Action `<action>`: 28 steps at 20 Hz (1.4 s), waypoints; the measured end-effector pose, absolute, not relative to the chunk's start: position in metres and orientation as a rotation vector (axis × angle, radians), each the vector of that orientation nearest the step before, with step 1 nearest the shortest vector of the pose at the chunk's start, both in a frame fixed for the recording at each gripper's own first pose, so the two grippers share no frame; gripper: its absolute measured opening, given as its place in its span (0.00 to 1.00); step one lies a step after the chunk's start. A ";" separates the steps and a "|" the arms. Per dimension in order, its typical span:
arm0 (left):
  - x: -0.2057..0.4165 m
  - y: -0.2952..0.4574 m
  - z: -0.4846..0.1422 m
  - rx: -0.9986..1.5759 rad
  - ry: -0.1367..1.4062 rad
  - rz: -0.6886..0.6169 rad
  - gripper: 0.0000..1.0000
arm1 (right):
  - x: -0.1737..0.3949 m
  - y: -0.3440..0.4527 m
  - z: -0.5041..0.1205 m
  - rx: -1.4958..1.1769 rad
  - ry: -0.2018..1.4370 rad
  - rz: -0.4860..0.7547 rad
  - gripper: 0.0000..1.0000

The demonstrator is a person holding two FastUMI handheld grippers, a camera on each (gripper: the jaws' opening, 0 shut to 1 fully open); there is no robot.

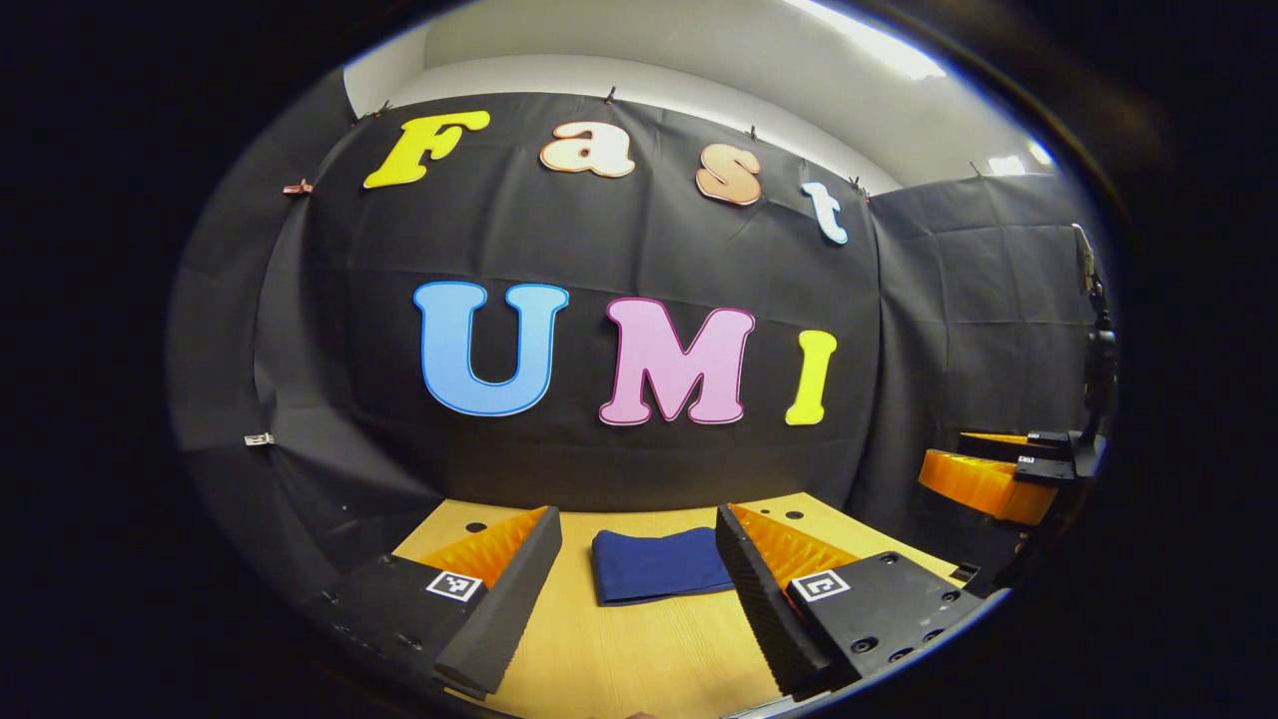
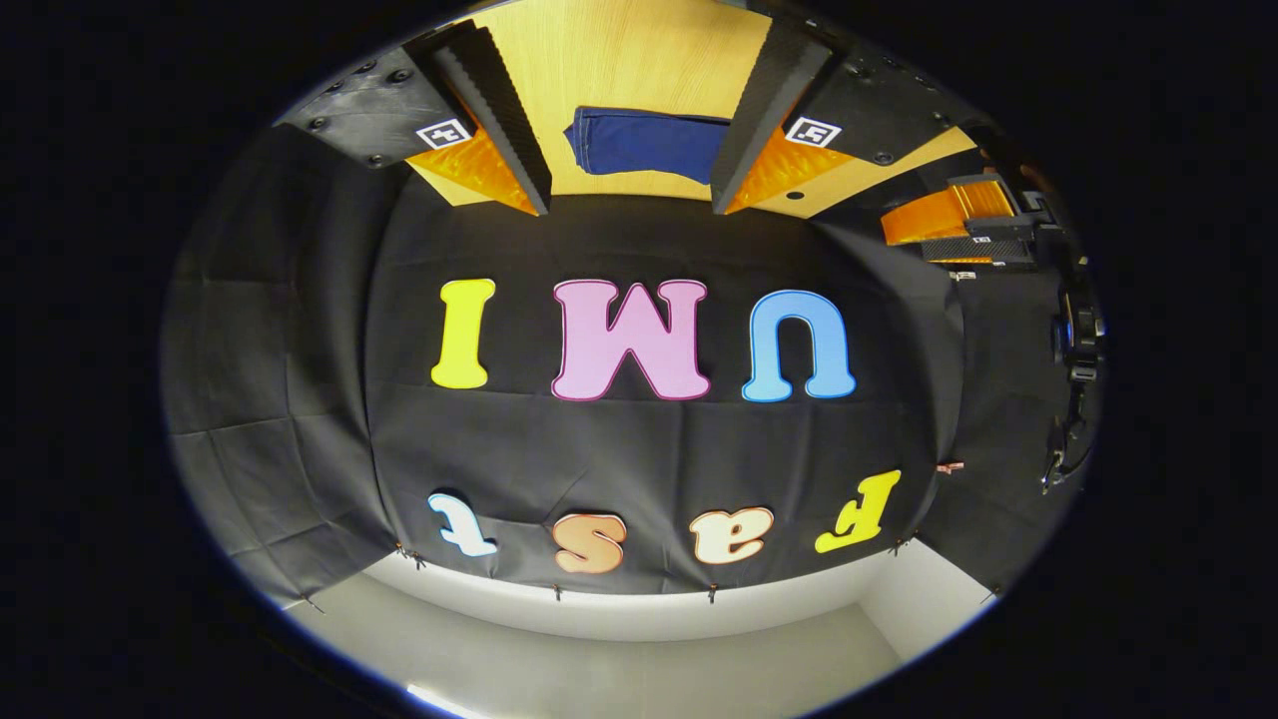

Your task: Grasp the waist and the cuffs of the jeans and fold them to make the two legs overlap; first hold the waist and fold one-third of the jeans toward the cuffs, then hold the cuffs and fold the remaining one-third in the same direction to finish folding.

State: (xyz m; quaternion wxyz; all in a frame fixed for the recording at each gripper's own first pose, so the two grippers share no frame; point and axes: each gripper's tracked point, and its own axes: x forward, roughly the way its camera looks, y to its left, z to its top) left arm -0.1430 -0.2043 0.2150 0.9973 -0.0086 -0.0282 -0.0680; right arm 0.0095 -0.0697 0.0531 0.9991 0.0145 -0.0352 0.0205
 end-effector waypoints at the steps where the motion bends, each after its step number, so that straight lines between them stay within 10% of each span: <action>1: -0.142 -0.204 0.215 -0.017 -0.056 -0.138 0.96 | 0.011 -0.070 0.052 0.025 -0.069 0.041 0.97; 28: -0.119 -0.185 0.235 0.023 -0.047 -0.046 0.96 | 0.043 -0.069 0.060 0.011 -0.052 0.080 0.98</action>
